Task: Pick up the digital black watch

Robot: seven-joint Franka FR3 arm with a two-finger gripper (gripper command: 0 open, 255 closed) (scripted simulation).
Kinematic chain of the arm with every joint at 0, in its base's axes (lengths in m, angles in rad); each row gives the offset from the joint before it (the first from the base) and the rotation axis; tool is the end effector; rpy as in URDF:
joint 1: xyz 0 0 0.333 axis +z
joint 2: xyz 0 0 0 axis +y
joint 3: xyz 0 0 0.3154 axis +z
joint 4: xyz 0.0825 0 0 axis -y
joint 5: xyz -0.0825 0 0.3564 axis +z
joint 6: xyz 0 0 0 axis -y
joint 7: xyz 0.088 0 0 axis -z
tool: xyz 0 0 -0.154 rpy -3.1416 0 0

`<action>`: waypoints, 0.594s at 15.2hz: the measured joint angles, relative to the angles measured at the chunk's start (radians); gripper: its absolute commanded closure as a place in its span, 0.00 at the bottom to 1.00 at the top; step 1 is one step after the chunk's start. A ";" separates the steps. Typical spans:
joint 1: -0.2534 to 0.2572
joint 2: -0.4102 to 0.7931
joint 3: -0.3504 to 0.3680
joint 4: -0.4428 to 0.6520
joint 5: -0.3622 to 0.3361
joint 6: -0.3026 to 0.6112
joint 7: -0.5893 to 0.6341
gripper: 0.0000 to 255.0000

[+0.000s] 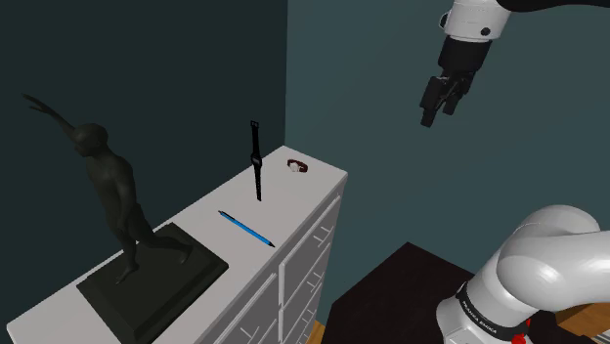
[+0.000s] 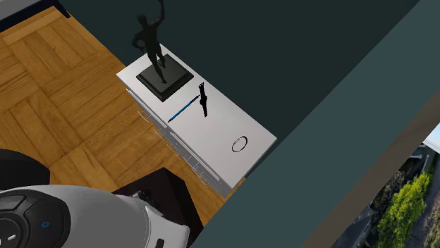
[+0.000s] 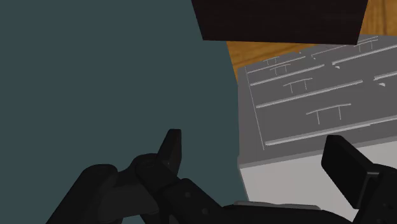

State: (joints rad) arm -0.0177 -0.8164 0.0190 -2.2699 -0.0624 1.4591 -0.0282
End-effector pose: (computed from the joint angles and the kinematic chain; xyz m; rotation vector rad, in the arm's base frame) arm 0.2598 -0.0080 0.5797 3.0656 0.0252 0.0066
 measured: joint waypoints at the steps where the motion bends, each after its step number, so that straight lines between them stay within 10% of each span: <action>1: 0.000 0.000 0.000 0.000 0.000 0.000 0.000 0.00; 9: -0.013 0.108 0.161 0.070 0.124 0.039 0.279 0.00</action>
State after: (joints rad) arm -0.0310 -0.7087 0.1796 -2.2003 0.0615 1.4979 0.2508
